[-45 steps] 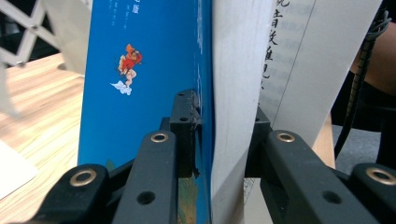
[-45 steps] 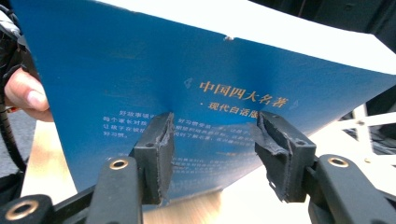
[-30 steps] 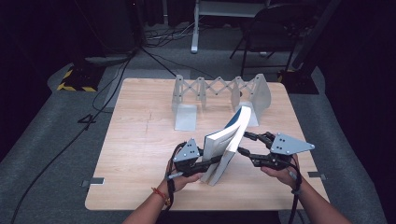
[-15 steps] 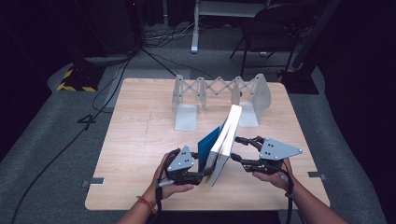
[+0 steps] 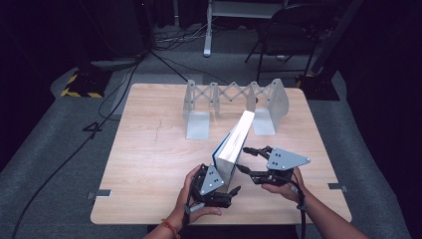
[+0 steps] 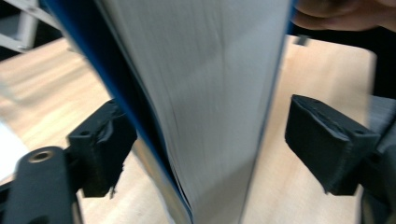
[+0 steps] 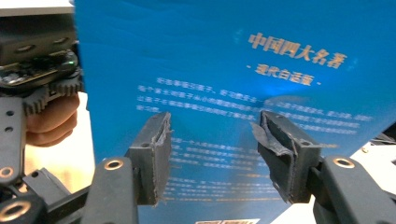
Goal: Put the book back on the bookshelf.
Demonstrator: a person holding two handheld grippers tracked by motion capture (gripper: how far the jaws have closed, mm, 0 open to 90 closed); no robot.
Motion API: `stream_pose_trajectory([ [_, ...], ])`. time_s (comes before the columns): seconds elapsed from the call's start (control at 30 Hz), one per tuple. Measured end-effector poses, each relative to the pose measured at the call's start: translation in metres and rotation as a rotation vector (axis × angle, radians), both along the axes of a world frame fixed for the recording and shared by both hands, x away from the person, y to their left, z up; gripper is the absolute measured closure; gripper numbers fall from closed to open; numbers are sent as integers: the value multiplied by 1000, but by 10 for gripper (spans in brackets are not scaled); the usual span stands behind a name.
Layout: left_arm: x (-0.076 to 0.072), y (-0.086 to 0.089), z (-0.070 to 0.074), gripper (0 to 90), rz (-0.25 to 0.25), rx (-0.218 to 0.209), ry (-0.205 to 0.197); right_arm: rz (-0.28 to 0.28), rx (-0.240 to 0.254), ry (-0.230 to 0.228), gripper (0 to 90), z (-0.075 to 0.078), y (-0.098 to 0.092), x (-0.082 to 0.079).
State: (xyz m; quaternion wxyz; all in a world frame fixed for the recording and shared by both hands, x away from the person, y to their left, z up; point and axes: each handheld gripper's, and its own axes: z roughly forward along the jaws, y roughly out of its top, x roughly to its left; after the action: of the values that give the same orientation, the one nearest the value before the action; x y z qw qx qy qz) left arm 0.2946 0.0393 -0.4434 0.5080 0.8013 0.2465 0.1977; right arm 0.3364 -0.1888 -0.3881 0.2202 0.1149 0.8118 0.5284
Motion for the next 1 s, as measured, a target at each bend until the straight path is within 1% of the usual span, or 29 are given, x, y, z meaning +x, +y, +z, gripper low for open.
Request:
stream_pose_trajectory([
  [0.03,1,-3,-1,209,30,-18,-11,-4,9,9,437,-1,-1,2],
  [0.07,1,-3,-1,245,30,-18,-11,-4,9,9,437,-1,-1,2],
  [0.1,1,-5,-1,245,63,-27,-16,-7,12,13,433,-2,-1,4],
  [0.13,2,-4,-2,287,69,-47,-14,-15,16,16,434,-2,-2,5],
  [0.17,3,-3,-2,309,81,-62,-13,-17,15,12,434,-2,-3,6],
  [0.2,4,-2,-2,375,82,-71,-13,-23,18,13,434,-2,-3,7],
  [0.3,4,1,-1,410,82,-57,-23,-45,28,15,438,-2,-7,10],
  [0.37,5,4,0,460,76,-50,-23,-53,33,23,434,-2,-10,14],
  [0.4,5,8,0,494,73,-44,-19,-57,37,25,431,-2,-12,15],
  [0.47,8,14,1,551,60,-47,-3,-62,44,35,424,-3,-19,19],
  [0.5,10,18,2,561,52,-54,9,-63,42,34,421,-3,-21,20],
  [0.57,13,24,2,577,30,-51,21,-73,31,44,415,-6,-30,23],
  [0.67,15,34,4,589,-28,-42,29,-90,14,59,407,-11,-40,27],
  [0.7,17,38,4,592,-56,-50,41,-93,2,68,402,-14,-44,29],
  [0.73,17,38,4,595,-56,-50,41,-96,-7,75,395,-16,-47,32],
  [0.77,18,42,4,595,-81,-54,49,-96,-7,75,395,-16,-47,32],
  [0.8,19,47,5,596,-108,-42,47,-86,-2,90,394,-19,-49,34],
  [0.83,20,50,6,596,-133,-33,55,-71,-11,100,389,-21,-50,36],
  [0.87,21,53,7,596,-145,-28,56,-65,-27,101,386,-24,-50,37],
  [0.9,24,61,7,597,-176,-23,67,-47,-39,111,382,-29,-49,40],
  [0.93,24,61,7,597,-176,-23,67,-47,-39,111,382,-29,-49,40],
  [1.0,26,69,8,597,-201,-26,85,-31,-56,139,371,-36,-48,45],
])
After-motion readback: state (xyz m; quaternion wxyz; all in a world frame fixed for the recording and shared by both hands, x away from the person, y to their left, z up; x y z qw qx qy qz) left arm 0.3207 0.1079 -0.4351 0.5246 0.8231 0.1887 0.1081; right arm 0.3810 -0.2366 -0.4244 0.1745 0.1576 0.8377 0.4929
